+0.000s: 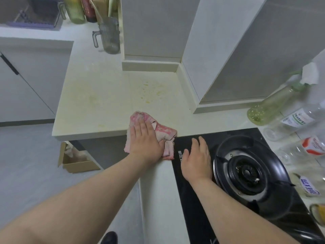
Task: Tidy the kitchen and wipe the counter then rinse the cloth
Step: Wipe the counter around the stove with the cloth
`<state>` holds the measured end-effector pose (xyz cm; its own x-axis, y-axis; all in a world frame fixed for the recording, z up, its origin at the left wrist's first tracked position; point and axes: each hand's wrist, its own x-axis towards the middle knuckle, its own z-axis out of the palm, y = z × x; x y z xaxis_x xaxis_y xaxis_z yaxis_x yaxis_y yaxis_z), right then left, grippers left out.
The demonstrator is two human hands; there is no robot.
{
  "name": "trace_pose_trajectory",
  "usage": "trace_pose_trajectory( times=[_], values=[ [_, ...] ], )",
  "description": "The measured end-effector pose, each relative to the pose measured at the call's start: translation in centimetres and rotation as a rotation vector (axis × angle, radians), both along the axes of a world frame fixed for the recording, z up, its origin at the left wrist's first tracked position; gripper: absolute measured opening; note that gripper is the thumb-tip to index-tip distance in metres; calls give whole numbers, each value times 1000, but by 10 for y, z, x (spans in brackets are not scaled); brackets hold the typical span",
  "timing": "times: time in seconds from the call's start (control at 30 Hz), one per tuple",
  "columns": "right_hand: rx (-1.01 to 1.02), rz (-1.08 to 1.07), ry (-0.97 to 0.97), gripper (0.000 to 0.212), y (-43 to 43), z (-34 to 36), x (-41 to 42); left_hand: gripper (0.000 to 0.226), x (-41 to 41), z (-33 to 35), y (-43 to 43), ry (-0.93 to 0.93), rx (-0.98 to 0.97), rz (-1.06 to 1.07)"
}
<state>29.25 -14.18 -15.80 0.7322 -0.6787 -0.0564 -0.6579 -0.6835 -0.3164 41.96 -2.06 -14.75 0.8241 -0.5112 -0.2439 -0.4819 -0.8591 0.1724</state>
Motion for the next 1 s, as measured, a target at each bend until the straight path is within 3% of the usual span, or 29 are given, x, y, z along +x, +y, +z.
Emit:
trace_pose_trajectory(
  times=[0.13, 0.2, 0.3, 0.47, 0.7, 1.0],
  values=[
    [0, 1, 13, 46, 0, 1, 0, 96, -10, -11, 16, -33, -81, -121],
    [6, 1, 30, 46, -1, 1, 1, 92, -24, -16, 30, -100, -120, -205],
    [23, 0, 27, 45, -2, 2, 1, 85, -37, -16, 37, -61, -118, -275],
    [28, -12, 23, 44, -4, 0, 2, 84, -8, -13, 16, -39, -89, -288],
    [27, -23, 5, 43, -5, -1, 2, 99, 33, -4, -17, 3, -103, -250],
    [134, -76, -8, 59, -3, 9, 4, 97, 33, 6, -70, 80, -171, -364]
  ],
)
